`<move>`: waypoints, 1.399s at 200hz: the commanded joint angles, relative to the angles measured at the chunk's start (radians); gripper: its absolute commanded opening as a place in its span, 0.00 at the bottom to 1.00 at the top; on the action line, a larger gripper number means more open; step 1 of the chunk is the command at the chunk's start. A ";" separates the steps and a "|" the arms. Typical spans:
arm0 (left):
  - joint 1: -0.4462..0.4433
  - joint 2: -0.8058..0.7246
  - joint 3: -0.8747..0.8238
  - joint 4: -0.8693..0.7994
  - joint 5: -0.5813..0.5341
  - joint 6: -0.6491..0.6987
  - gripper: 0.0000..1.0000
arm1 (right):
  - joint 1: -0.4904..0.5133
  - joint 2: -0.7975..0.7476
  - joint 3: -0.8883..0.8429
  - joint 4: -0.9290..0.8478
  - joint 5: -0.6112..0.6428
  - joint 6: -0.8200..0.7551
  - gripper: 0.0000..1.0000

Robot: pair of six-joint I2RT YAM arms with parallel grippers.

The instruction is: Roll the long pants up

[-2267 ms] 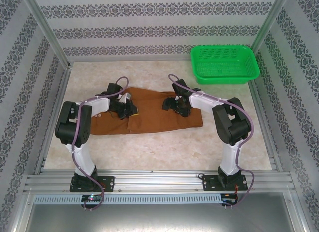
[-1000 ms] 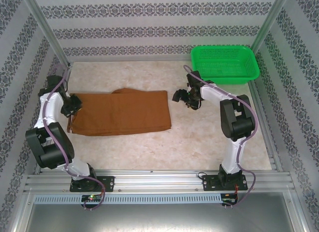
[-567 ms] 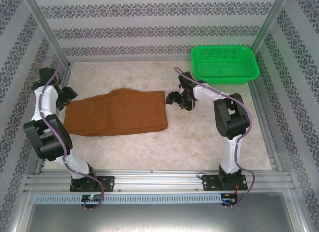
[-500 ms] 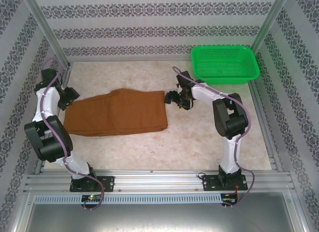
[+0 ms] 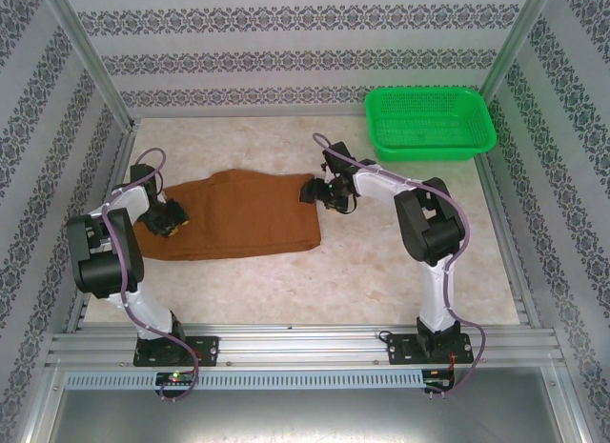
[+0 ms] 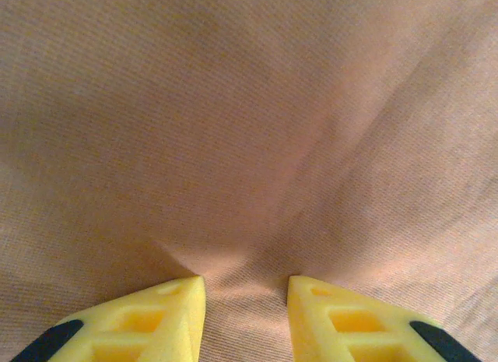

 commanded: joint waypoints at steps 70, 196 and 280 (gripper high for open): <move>-0.078 0.110 0.050 0.009 -0.040 -0.010 0.27 | -0.015 0.233 0.220 0.042 -0.026 0.004 0.22; -0.445 0.864 1.298 -0.476 -0.084 0.043 0.15 | 0.145 -0.382 -0.510 -0.036 0.091 -0.016 0.00; -0.517 0.988 1.521 -0.411 0.005 0.001 0.16 | 0.465 -0.412 -0.417 -0.197 0.233 0.012 0.00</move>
